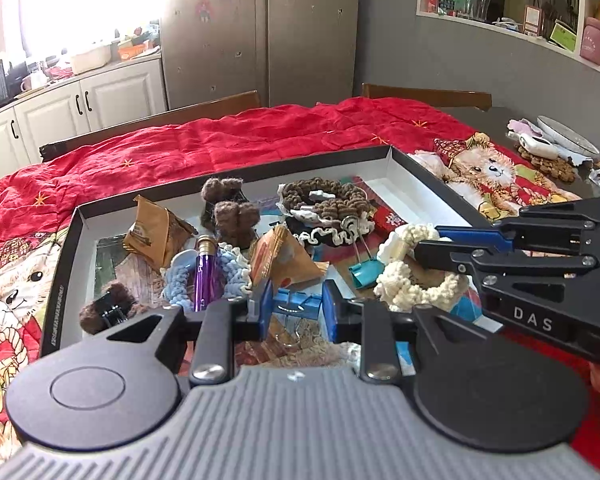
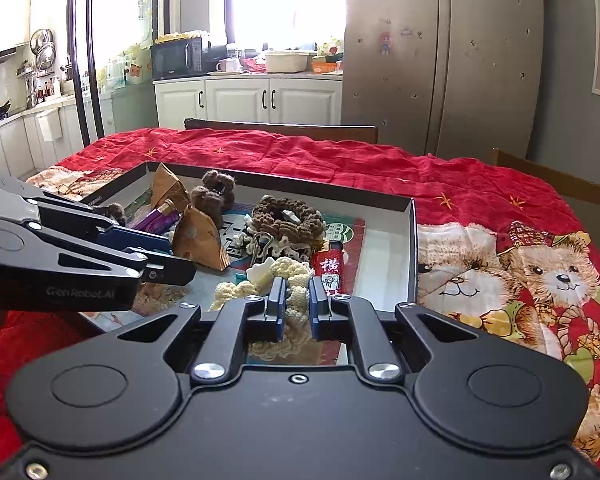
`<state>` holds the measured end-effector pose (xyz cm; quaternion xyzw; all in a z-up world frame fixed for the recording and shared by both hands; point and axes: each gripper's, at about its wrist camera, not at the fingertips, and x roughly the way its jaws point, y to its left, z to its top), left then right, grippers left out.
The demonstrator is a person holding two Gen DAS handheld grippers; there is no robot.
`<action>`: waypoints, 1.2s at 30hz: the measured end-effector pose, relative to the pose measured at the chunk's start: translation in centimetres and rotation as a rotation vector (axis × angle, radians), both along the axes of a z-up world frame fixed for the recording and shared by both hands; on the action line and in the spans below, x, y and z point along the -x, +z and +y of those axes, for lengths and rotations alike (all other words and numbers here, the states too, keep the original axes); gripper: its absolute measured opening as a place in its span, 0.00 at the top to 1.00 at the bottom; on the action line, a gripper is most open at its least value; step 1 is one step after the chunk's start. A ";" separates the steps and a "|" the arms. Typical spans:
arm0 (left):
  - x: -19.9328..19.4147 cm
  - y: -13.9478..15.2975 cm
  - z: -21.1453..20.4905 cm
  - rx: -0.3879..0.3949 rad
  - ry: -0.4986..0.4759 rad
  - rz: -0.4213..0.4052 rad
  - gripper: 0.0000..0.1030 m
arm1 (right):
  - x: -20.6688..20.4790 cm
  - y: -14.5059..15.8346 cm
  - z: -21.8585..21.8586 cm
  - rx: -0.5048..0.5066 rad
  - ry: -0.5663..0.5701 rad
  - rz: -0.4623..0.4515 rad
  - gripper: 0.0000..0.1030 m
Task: Organize objects
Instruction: 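Carry the binder clip and crochet ring over the box and lower them with both tools, then open both tools to release the binder clip and crochet ring in the box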
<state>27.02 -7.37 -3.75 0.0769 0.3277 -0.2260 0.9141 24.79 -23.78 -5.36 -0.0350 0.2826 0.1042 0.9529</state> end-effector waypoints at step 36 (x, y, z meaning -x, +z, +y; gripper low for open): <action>6.8 5.1 3.2 0.059 0.040 -0.093 0.19 | 6.0 4.7 0.4 -0.038 0.025 -0.042 0.64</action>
